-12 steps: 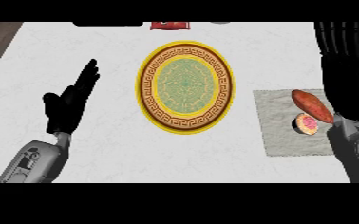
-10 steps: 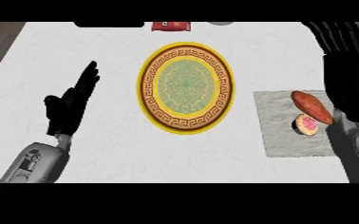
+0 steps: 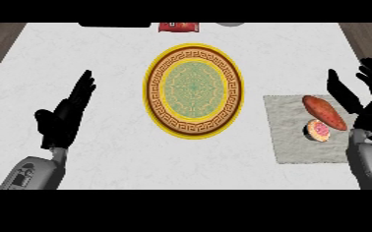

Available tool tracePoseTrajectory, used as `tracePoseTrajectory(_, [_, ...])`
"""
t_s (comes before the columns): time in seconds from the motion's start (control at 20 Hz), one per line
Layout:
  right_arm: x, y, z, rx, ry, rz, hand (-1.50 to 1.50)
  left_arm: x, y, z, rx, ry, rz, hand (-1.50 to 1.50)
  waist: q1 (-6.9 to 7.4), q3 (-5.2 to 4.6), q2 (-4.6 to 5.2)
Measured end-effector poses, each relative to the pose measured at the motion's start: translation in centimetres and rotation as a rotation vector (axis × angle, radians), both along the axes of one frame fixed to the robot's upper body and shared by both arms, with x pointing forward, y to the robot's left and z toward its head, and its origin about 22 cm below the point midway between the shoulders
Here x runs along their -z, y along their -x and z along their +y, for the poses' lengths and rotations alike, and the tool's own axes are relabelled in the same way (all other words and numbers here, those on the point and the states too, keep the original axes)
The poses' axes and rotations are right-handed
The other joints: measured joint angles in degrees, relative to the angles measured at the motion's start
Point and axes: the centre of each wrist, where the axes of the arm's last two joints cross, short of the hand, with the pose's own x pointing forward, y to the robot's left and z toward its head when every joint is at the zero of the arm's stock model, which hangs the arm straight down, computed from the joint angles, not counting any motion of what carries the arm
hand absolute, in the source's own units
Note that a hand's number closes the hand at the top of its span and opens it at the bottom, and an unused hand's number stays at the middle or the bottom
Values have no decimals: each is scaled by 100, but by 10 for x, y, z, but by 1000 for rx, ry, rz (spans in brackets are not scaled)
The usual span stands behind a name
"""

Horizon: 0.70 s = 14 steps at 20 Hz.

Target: Pick the cupcake from the placemat and place it in the plate

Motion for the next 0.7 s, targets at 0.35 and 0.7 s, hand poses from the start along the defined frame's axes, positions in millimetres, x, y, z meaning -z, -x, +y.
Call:
tracePoseTrajectory(0.35, [60,1,67,243,118,58,-150,17,16,8,5,17,13,0,35,18,-101])
tracePoseTrajectory(0.7, [93,19,80,349,172,192,-150,21,27,22,-17,14,26,0,-84,1,-157])
